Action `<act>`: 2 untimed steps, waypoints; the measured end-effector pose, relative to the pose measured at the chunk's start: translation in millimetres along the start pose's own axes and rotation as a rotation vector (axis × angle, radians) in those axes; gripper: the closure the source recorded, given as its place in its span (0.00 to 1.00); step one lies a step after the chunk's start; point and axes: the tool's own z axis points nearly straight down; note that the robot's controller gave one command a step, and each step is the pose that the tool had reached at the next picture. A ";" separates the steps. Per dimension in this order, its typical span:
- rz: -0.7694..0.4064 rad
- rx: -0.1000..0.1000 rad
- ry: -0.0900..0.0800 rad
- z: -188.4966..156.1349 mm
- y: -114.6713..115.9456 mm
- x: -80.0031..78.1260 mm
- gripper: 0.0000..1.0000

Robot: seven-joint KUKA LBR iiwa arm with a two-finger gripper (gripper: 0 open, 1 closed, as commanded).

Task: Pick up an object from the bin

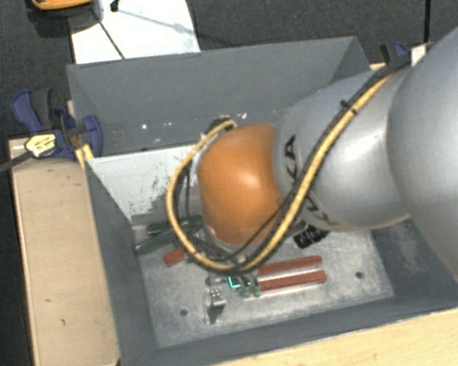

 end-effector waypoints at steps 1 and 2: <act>0.005 -0.002 -0.008 -4.0 -0.8 -2.3 0.00; 0.038 -0.006 -0.015 28.2 -14.8 -52.5 0.00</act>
Offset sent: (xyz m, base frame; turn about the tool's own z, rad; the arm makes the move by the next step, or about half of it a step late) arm 0.0893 -0.0301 -0.0623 0.0696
